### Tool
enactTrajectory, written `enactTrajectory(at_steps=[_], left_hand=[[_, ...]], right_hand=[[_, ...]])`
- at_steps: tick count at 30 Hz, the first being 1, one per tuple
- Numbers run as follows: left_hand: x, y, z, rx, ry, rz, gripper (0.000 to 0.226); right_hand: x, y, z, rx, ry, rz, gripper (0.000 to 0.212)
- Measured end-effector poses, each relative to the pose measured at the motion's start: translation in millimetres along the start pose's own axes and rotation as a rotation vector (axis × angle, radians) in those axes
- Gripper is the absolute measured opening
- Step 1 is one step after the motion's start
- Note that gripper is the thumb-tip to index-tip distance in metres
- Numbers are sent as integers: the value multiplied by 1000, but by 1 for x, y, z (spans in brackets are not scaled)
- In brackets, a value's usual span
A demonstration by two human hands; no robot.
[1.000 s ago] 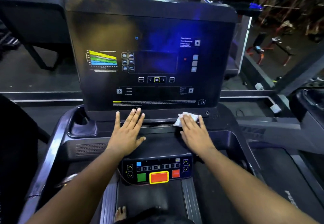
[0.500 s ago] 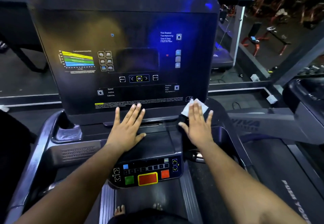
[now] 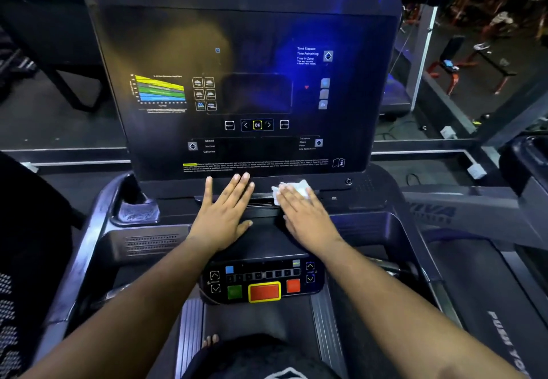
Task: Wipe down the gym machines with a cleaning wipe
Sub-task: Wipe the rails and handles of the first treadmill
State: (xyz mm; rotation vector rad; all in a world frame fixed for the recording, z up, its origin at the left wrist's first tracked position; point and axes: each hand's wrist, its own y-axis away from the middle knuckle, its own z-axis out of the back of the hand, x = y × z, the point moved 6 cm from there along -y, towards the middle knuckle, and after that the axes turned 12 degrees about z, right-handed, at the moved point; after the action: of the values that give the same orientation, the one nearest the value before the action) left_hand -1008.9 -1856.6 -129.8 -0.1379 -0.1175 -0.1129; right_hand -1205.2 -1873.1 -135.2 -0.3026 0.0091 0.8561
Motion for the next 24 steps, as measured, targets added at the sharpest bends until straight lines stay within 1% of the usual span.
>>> enactTrajectory(at_steps=[2, 4, 7, 9, 11, 13, 15, 17, 18, 20, 21, 24], left_hand=[[-1, 2, 0, 29, 10, 17, 89], [-5, 3, 3, 64, 20, 34, 88], [-13, 3, 10, 113, 45, 76, 84], [-20, 5, 19, 118, 123, 119, 81], [-27, 9, 28, 109, 268, 167, 78], [-38, 15, 36, 136, 465, 215, 79], [-49, 22, 37, 229, 776, 296, 72], [-63, 31, 42, 339, 1071, 331, 64], [-74, 36, 50, 378, 1156, 312, 54], [-93, 42, 63, 433, 1289, 273, 20], [-106, 48, 71, 468, 1350, 232, 8], [-142, 70, 86, 556, 1492, 151, 13]], right_hand=[[-14, 15, 5, -65, -46, -59, 65], [-19, 14, 7, -84, -87, -101, 59], [-14, -8, 15, -118, -158, -104, 42], [-9, -20, 26, -130, -215, -90, 35], [-2, -20, 37, -159, -304, -128, 34], [3, -7, 48, -249, -382, -217, 32], [9, 11, 56, -328, -440, -306, 33], [18, 36, 65, -367, -461, -394, 37], [22, 52, 71, -378, -460, -445, 39], [26, 80, 85, -389, -446, -529, 39], [30, 98, 96, -409, -422, -569, 38], [46, 149, 125, -436, -406, -692, 31]])
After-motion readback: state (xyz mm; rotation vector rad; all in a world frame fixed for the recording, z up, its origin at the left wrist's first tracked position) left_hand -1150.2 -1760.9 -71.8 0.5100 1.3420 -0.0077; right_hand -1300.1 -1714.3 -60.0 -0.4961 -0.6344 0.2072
